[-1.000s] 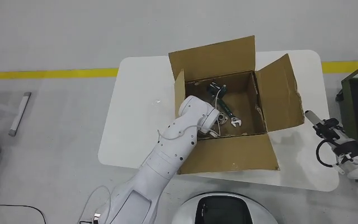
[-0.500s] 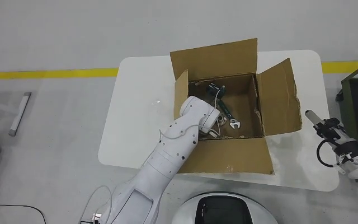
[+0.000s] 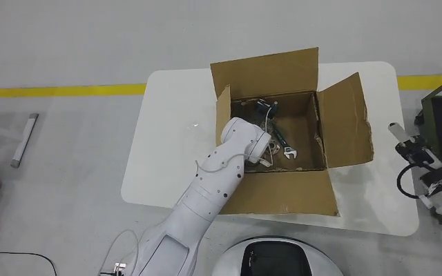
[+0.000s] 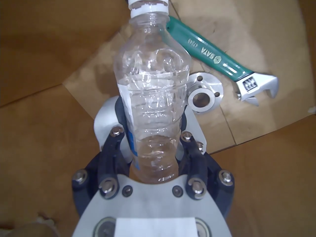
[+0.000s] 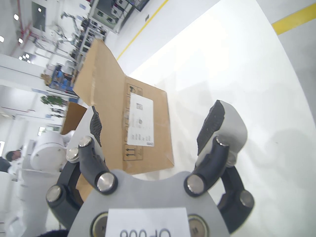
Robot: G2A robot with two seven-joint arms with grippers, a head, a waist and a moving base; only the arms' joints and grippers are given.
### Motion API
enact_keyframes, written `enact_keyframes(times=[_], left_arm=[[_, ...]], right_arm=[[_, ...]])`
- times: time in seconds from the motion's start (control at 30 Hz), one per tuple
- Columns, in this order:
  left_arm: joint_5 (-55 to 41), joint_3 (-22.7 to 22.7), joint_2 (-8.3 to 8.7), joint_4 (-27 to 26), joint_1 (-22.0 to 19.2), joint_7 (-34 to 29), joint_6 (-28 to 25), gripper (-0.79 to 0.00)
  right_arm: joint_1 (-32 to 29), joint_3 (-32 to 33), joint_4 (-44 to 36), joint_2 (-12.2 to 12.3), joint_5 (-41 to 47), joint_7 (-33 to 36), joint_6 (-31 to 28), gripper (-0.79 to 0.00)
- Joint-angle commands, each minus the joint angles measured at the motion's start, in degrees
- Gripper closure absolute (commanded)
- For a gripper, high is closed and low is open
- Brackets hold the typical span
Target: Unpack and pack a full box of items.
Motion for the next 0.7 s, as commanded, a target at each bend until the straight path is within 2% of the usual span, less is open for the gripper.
enact_keyframes(times=[0.0, 0.07, 0.13, 0.17, 0.2, 0.27, 0.3, 0.37, 0.4, 0.53, 0.67], left_arm=[[0.6, -0.8, 0.24, -1.5, 0.4, -0.6, 0.0, 0.0], [1.0, -1.5, 0.44, -3.2, 0.9, -1.0, 0.0, 0.0], [1.4, -1.9, 0.59, -4.7, 1.5, -1.4, -0.1, 0.0], [1.5, -2.2, 0.65, -5.3, 1.8, -1.5, -0.1, 0.0], [1.7, -2.3, 0.69, -5.9, 2.1, -1.6, -0.1, 0.0], [1.9, -2.6, 0.75, -6.8, 2.5, -1.7, -0.2, 0.0], [2.0, -2.7, 0.76, -7.2, 2.6, -1.8, -0.2, 0.0], [2.2, -3.0, 0.79, -8.1, 2.8, -2.0, -0.3, 0.0], [2.2, -3.2, 0.81, -8.5, 2.9, -2.1, -0.4, 0.0], [2.7, -4.1, 0.94, -10.7, 3.2, -2.5, -0.3, 0.0], [3.5, -5.6, 1.26, -13.9, 4.1, -3.7, 0.2, 0.0]], right_arm=[[0.9, 1.5, -0.3, -0.1, 5.9, -0.3, -0.3, -0.785], [1.7, 2.5, -0.7, -0.2, 10.2, -0.2, -1.0, -0.785], [2.1, 2.9, -1.6, 0.0, 10.2, 2.2, -2.0, -0.785], [2.2, 2.8, -2.0, 0.2, 8.8, 3.6, -2.2, -0.668], [2.2, 2.3, -2.4, 0.4, 6.5, 5.1, -2.4, -0.443], [2.5, 0.9, -2.4, 0.7, 2.6, 6.9, -2.1, -0.299], [2.7, -0.1, -2.4, 0.7, 1.4, 7.5, -2.0, -0.179], [3.2, -1.8, -2.3, 0.9, -1.3, 8.7, -2.4, -0.043], [3.3, -2.4, -2.2, 1.1, -3.2, 9.0, -2.5, 0.0], [3.6, -4.4, -1.5, 1.4, -9.1, 10.9, -2.3, 0.0], [3.6, -4.9, -1.0, 1.5, -10.2, 10.7, -1.1, 0.0]])
